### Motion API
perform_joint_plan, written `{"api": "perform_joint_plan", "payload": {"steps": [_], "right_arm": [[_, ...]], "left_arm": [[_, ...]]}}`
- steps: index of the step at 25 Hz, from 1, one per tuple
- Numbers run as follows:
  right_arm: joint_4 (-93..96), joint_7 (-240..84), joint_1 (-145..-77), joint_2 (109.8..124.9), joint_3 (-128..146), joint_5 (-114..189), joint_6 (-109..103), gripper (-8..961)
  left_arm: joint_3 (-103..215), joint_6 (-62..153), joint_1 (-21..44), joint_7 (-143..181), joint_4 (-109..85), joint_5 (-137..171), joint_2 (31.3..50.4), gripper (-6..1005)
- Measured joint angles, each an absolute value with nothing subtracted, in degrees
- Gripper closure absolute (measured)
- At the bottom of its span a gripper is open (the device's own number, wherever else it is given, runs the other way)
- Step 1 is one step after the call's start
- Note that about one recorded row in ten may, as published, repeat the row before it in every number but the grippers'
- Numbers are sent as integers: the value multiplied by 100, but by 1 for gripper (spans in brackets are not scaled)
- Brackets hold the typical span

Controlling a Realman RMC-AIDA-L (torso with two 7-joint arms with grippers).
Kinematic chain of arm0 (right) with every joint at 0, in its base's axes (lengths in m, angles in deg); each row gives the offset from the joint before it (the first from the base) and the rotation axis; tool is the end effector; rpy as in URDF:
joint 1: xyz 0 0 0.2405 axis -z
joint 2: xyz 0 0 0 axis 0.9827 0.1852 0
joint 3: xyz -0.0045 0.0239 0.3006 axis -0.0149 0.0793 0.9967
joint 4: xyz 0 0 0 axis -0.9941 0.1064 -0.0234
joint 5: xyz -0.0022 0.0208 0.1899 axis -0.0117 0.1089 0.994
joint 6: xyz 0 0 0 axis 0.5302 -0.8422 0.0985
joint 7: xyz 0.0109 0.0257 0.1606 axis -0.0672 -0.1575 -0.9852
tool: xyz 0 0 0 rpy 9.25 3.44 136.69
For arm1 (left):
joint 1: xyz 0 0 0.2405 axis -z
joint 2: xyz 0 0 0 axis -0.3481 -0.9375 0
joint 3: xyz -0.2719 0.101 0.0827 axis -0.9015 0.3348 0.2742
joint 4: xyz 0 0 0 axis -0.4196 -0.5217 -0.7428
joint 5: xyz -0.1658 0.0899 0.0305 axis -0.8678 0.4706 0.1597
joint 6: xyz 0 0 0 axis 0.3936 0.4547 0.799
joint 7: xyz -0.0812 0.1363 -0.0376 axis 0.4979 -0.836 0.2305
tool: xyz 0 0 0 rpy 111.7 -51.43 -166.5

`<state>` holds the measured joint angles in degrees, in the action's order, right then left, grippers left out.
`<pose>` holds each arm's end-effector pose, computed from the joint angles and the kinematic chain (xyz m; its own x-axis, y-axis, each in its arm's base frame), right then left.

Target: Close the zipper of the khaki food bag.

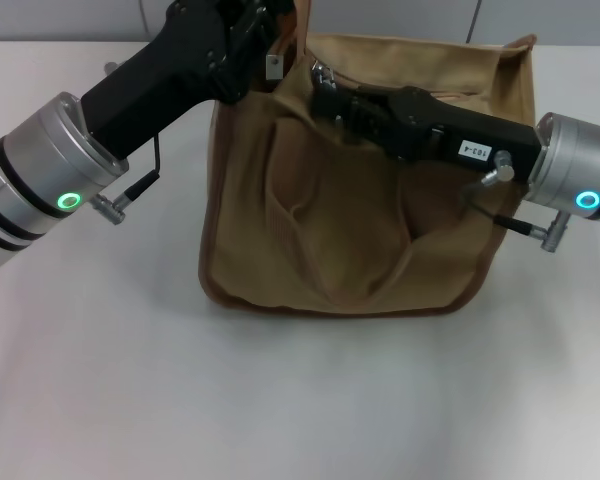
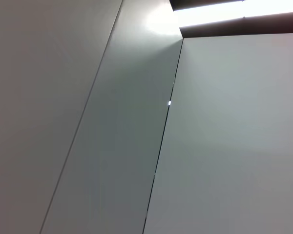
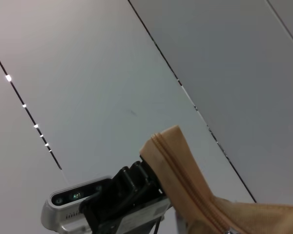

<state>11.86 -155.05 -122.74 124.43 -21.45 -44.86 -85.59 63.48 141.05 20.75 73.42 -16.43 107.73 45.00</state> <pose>0.1811 0.3685 -0.0720 0.4683 -0.4511 -0.7597 -0.4916 -0.8475 0.2003 -0.1860 0.3577 -0.0279 0.3006 0.0269 0.9534 0.3903 -0.9155 -0.0973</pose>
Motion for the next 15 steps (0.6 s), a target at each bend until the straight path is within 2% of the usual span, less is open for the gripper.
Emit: {"api": "perform_joint_plan", "payload": {"steps": [6,15], "right_arm": [[1225,-15407,-12086,12432,-2134,-4416,-8617,939],[1226,-15339,-12029,12417,-2132,-4406,-8562,940]], "left_arm": [[6301,14077,1903,7341,-1688,10730,4484,931],[6286,14072,1707,7348,-1784,10585,4466,930]]}}
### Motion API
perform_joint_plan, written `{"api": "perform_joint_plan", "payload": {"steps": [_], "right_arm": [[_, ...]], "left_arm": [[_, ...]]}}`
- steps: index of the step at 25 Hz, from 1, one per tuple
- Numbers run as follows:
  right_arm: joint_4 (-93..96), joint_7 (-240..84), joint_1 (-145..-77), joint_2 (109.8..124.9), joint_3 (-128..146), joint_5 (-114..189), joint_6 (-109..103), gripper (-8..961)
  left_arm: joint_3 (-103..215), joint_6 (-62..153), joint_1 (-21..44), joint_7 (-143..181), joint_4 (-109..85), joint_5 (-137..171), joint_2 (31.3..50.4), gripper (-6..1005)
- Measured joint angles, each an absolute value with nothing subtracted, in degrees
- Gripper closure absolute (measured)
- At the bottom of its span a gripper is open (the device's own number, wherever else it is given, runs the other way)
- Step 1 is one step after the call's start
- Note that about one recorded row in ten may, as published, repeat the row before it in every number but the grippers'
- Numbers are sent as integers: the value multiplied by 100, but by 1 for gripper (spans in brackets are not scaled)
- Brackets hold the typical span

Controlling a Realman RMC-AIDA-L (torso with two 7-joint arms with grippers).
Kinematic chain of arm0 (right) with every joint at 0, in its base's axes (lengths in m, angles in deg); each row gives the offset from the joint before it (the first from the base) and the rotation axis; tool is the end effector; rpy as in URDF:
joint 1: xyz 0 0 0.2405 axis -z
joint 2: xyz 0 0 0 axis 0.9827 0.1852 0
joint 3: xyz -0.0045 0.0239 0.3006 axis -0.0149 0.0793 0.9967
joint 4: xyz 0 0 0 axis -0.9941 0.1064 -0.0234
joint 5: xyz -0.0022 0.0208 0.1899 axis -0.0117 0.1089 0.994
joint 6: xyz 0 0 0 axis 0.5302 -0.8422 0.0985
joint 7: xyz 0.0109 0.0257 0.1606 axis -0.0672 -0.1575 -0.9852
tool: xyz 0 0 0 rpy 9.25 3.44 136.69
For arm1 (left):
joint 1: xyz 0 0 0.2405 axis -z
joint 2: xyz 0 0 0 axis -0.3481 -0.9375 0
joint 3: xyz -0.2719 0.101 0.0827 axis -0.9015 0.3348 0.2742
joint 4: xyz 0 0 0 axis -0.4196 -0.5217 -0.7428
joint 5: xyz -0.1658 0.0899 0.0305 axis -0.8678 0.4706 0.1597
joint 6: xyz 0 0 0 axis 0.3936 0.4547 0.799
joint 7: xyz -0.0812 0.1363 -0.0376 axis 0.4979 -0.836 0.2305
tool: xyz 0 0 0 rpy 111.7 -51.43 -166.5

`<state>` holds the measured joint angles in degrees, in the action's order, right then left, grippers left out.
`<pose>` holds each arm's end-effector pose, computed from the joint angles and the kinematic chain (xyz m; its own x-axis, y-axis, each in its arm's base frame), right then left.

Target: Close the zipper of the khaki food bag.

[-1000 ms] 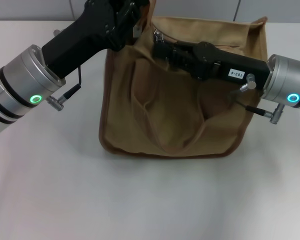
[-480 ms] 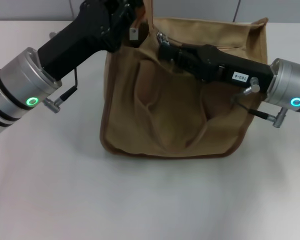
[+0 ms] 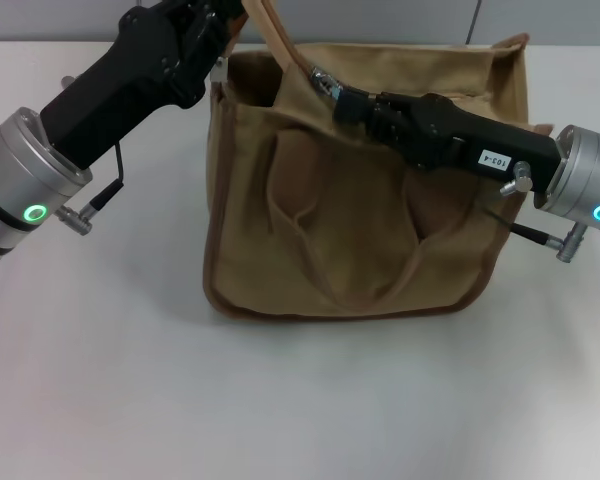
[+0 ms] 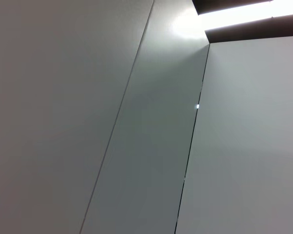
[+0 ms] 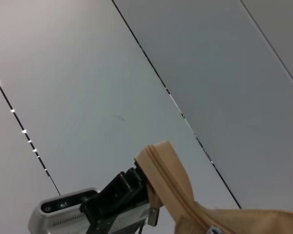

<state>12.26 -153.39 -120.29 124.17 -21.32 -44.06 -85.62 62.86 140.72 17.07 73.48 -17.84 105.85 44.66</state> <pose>0.1966 0.3637 -0.0673 0.4587 -0.4334 -0.7757 -0.5144 -0.8414 0.1659 -0.2119 0.3522 -0.0171 0.2977 0.0034 0.9547 0.4643 -0.8743 -0.1416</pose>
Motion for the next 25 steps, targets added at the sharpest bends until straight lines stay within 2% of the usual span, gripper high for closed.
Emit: {"api": "perform_joint_plan", "payload": {"steps": [10,25], "right_arm": [[1226,-15291,-12043,12420,-2192,-4402,-8551,941],[1451,-15256,-11479,12392,-2133,-4400,-8594,942]], "left_arm": [[6298,14067,1708,7343,-1784,10581,4477,930],[6097,14002,1359,7387,-2016,10490,4448,929]]}}
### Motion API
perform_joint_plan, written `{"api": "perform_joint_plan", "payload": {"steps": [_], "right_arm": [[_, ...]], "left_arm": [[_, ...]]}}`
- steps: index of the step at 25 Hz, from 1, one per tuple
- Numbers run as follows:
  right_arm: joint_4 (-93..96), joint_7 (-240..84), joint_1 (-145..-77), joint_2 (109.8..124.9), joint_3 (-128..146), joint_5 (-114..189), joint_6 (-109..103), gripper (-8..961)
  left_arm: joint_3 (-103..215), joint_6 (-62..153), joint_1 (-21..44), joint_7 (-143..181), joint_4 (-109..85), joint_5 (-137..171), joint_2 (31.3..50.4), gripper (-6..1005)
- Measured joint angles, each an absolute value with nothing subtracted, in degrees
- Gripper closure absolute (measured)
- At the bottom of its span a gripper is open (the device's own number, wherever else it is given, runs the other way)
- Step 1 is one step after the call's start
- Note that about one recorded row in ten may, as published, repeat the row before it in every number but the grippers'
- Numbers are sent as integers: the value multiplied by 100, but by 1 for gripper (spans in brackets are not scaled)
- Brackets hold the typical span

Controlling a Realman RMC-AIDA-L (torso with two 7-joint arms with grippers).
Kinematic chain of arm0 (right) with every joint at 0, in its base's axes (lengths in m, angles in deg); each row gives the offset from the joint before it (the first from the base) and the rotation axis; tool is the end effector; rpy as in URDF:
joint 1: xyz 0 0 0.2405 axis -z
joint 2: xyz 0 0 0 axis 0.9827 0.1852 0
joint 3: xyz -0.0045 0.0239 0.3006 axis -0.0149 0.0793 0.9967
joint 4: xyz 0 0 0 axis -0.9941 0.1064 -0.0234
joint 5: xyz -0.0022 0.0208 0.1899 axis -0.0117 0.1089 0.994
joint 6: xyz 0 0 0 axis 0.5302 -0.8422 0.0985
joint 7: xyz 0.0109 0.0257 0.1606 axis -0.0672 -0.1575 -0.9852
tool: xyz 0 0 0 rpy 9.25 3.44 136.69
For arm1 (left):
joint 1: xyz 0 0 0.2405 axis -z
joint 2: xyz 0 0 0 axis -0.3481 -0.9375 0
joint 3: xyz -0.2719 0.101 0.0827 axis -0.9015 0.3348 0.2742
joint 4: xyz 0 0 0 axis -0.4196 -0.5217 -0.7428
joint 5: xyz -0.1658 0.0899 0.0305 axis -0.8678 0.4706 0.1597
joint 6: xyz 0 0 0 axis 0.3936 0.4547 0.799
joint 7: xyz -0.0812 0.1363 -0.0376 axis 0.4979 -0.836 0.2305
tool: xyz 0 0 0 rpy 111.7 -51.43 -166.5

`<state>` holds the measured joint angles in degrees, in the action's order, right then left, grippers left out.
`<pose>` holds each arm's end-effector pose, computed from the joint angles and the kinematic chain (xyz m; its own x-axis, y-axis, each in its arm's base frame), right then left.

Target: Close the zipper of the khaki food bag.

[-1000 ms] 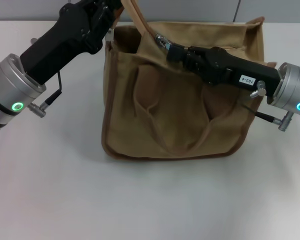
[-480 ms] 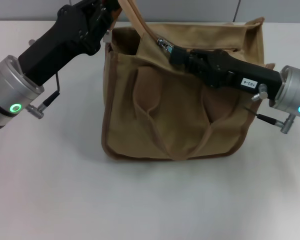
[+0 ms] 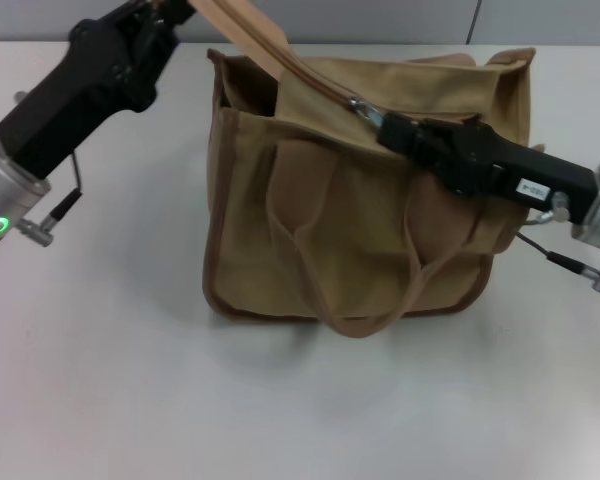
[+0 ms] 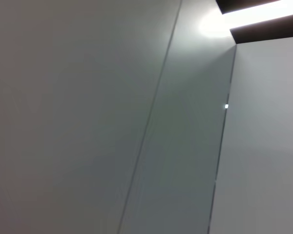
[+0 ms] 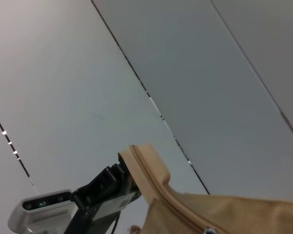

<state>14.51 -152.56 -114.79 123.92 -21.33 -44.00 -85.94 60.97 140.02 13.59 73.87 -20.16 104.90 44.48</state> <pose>0.2297 0.3481 -0.0596 0.4487 -0.4303 -0.7833 -0.5689 -0.8134 0.1210 -0.2381 0.3469 -0.0045 0.3067 -0.0253 0.9515 0.5373 -0.8205 -0.1950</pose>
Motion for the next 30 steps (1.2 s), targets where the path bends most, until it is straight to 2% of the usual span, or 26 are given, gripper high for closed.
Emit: {"api": "perform_joint_plan", "payload": {"steps": [6,20,30], "right_arm": [[1819,-15390,-11034,12381,-1969,-4396,-8611,942],[1877,-15408,-10726,12314,-1709,-4385,-8655,943],[1852,-15013,-10457,12360,-892,-4325,-8949,953]], "left_arm": [[6060,13960,1154,7419,-2140,10303,4448,929],[6010,13835,943,7429,-2294,10076,4440,928],[6032,13780,849,7401,-2375,10060,4438,927]]}}
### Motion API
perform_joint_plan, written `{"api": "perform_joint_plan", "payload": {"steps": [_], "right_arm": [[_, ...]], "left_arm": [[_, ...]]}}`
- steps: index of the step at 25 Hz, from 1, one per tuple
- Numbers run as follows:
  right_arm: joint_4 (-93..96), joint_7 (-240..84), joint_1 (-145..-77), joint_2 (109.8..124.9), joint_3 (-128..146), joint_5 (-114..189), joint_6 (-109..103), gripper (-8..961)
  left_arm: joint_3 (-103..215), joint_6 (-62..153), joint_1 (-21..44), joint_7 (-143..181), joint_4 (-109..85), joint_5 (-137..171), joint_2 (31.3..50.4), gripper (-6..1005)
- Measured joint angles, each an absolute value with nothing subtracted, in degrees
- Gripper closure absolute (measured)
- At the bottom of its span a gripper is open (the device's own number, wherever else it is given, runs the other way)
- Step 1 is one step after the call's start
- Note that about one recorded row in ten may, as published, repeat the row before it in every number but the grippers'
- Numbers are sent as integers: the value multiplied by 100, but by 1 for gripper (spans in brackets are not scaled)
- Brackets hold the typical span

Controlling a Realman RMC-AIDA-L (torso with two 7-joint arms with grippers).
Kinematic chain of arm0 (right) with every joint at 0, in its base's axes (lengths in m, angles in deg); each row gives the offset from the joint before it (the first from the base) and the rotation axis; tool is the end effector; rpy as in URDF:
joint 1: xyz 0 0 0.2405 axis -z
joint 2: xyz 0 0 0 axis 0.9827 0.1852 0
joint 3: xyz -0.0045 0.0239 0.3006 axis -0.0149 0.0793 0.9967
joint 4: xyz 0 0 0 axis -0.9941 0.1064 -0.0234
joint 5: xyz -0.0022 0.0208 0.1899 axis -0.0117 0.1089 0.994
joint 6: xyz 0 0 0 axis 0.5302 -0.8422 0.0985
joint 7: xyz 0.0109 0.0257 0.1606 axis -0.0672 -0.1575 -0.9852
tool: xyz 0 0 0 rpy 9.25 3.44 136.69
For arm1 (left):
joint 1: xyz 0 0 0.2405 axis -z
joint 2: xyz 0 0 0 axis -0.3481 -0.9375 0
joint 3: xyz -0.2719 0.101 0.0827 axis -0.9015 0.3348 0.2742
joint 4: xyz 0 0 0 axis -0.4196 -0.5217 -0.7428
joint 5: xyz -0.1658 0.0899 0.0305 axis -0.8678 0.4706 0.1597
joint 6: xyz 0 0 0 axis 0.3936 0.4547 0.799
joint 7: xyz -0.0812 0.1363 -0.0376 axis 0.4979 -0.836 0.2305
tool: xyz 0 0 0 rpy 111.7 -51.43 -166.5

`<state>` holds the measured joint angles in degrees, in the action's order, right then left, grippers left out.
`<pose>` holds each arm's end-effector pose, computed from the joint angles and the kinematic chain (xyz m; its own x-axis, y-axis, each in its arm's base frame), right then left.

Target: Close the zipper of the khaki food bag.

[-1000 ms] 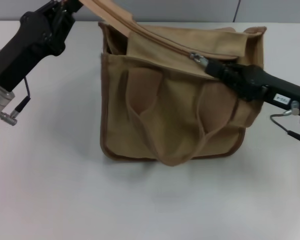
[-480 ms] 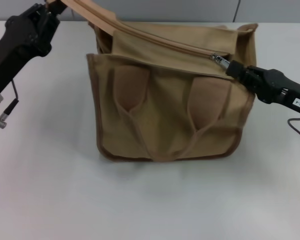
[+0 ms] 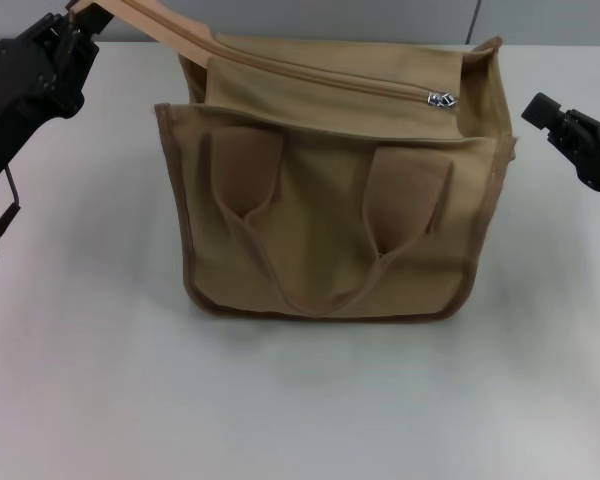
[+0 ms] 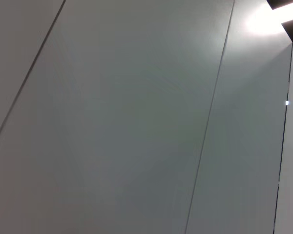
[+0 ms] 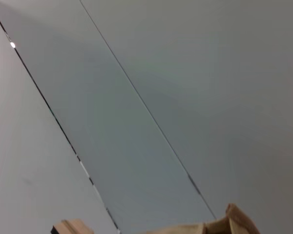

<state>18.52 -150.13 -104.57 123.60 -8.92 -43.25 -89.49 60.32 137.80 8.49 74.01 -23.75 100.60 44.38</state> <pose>0.2913 0.3216 -0.0122 0.3238 -0.2999 -0.8973 -0.7041 -0.7099 -0.0168 -0.2773 0.3373 0.0157 0.3332 -0.0754 0.9398 0.6421 -0.7118 -0.2848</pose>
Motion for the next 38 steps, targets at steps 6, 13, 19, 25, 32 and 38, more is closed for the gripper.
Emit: {"api": "perform_joint_plan", "payload": {"steps": [6,13,19,25,32,38], "right_arm": [[1663,-14604,-10482,12377,-851,-4321,-8975,877],[1298,-13409,-10585,12399,-876,-4321,-9387,756],[1140,-13013,-10579,12400,-717,-4321,-9439,551],[1060,-12537,-10622,12407,-783,-4335,-9819,249],[1119,-12358,-10597,12388,-792,-4609,-10021,139],[1414,-12298,-10605,12376,-1091,-5515,-10209,137]], "left_arm": [[6220,13833,871,7377,-2384,10097,4443,927],[6934,13936,968,7296,-2654,10089,4450,784],[7208,14648,868,6908,-2793,10078,4445,589],[7228,15229,683,6739,-2903,9887,4429,325],[8810,14881,235,6326,-3647,10470,4427,194],[8958,14446,-155,6365,-3777,10721,4393,195]]}}
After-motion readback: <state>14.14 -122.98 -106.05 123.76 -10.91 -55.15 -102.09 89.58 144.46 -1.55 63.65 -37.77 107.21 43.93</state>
